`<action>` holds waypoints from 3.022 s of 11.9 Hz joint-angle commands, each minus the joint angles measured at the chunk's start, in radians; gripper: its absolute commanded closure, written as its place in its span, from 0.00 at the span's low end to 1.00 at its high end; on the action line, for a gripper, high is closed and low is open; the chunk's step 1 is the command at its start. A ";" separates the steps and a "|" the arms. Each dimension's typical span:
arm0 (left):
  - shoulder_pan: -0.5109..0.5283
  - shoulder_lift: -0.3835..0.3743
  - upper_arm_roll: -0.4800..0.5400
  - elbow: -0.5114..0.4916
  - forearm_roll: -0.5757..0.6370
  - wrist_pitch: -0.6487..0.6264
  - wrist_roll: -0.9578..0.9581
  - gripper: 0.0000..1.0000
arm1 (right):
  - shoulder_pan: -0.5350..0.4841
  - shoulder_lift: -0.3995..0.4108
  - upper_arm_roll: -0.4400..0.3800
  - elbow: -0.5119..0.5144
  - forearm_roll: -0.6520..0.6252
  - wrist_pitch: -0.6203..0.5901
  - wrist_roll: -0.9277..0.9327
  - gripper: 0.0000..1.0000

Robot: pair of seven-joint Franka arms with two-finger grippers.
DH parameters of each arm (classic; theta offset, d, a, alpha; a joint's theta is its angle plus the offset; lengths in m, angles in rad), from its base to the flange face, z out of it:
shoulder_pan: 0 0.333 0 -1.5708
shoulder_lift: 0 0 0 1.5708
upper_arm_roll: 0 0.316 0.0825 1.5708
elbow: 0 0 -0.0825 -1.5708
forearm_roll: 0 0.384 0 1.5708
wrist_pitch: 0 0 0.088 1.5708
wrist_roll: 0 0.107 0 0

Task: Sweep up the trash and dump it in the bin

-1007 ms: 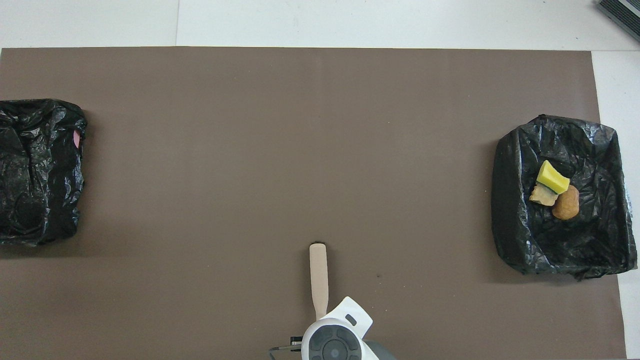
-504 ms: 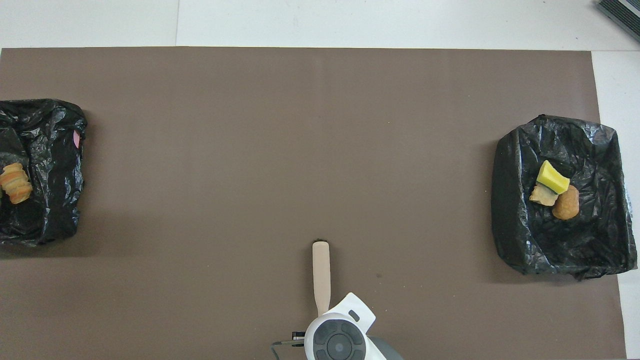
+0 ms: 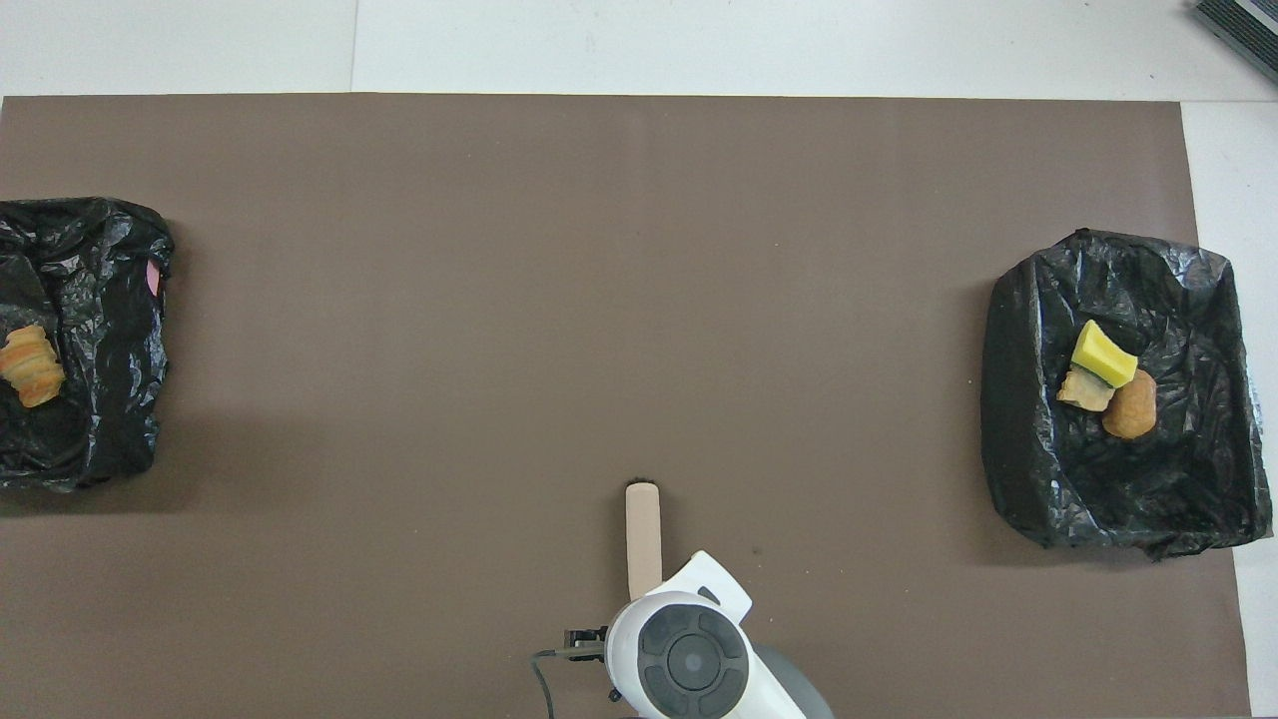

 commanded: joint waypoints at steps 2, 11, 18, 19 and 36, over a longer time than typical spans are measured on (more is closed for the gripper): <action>-0.062 -0.056 0.008 -0.038 0.130 -0.029 -0.053 1.00 | -0.122 0.000 -0.005 0.118 -0.075 -0.080 -0.034 0.00; -0.119 -0.151 -0.241 -0.069 0.151 -0.340 -0.209 1.00 | -0.486 -0.022 -0.004 0.430 -0.412 -0.291 -0.351 0.00; -0.122 -0.149 -0.332 -0.061 -0.169 -0.394 -0.265 1.00 | -0.636 -0.020 -0.013 0.618 -0.393 -0.552 -0.535 0.00; -0.122 -0.149 -0.372 -0.052 -0.223 -0.449 -0.329 1.00 | -0.640 -0.026 -0.034 0.623 -0.390 -0.558 -0.534 0.00; -0.164 0.028 -0.895 -0.034 -0.751 -0.370 -1.887 1.00 | -0.563 -0.065 -0.320 0.678 -0.300 -0.667 -0.683 0.00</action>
